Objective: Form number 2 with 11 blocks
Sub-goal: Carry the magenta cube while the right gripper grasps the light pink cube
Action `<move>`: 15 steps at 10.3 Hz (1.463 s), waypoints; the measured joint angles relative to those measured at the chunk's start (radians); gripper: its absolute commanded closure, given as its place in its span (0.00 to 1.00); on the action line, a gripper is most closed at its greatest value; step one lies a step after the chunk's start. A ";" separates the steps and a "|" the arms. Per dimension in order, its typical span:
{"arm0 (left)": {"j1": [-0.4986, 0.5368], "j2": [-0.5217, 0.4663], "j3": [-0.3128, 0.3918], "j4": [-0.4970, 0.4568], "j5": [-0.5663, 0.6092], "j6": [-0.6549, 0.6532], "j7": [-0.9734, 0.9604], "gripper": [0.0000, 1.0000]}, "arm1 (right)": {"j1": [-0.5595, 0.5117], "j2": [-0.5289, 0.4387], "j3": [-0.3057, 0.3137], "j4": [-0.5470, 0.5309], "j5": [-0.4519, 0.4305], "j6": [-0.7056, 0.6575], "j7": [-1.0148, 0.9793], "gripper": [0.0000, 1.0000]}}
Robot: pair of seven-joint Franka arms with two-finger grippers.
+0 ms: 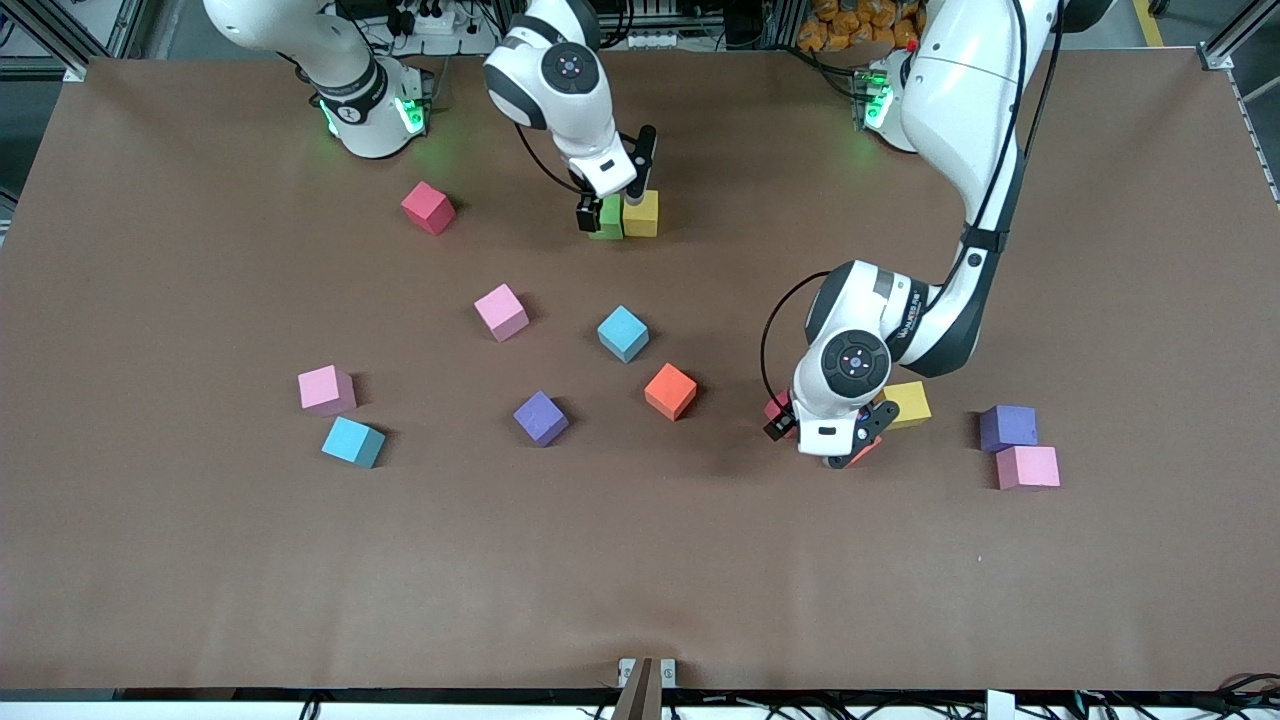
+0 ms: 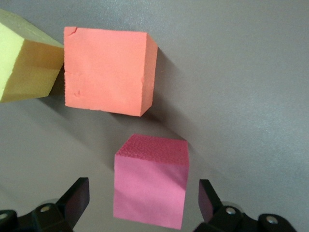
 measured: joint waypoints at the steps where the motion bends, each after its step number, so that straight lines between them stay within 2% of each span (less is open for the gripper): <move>1: 0.000 0.000 0.000 -0.001 -0.015 0.015 0.000 0.00 | -0.041 -0.020 -0.005 0.005 0.000 -0.030 0.002 0.00; 2: 0.000 0.000 -0.001 -0.004 -0.024 0.029 0.001 0.00 | -0.088 -0.041 -0.022 0.016 0.000 -0.071 0.002 0.00; 4: 0.000 0.001 -0.002 -0.021 -0.026 0.059 0.005 0.00 | -0.173 -0.062 -0.094 0.048 0.000 -0.132 -0.003 0.00; 7: 0.000 0.003 -0.003 -0.070 -0.026 0.116 0.016 0.00 | -0.344 -0.047 -0.111 0.073 0.000 -0.137 -0.005 0.00; 9: 0.000 0.006 -0.006 -0.083 -0.026 0.138 0.018 0.19 | -0.455 -0.004 -0.113 0.110 -0.001 -0.137 -0.010 0.00; 10: 0.000 0.008 -0.012 -0.085 -0.026 0.146 0.028 0.34 | -0.496 0.025 -0.113 0.131 -0.001 -0.137 -0.016 0.00; 12: -0.001 0.009 -0.019 -0.088 -0.033 0.150 0.080 0.55 | -0.501 0.061 -0.108 0.150 -0.001 -0.134 -0.012 0.00; 15: 0.001 0.009 -0.036 -0.089 -0.040 0.152 0.109 0.58 | -0.462 0.077 -0.096 0.151 -0.001 -0.135 0.016 0.00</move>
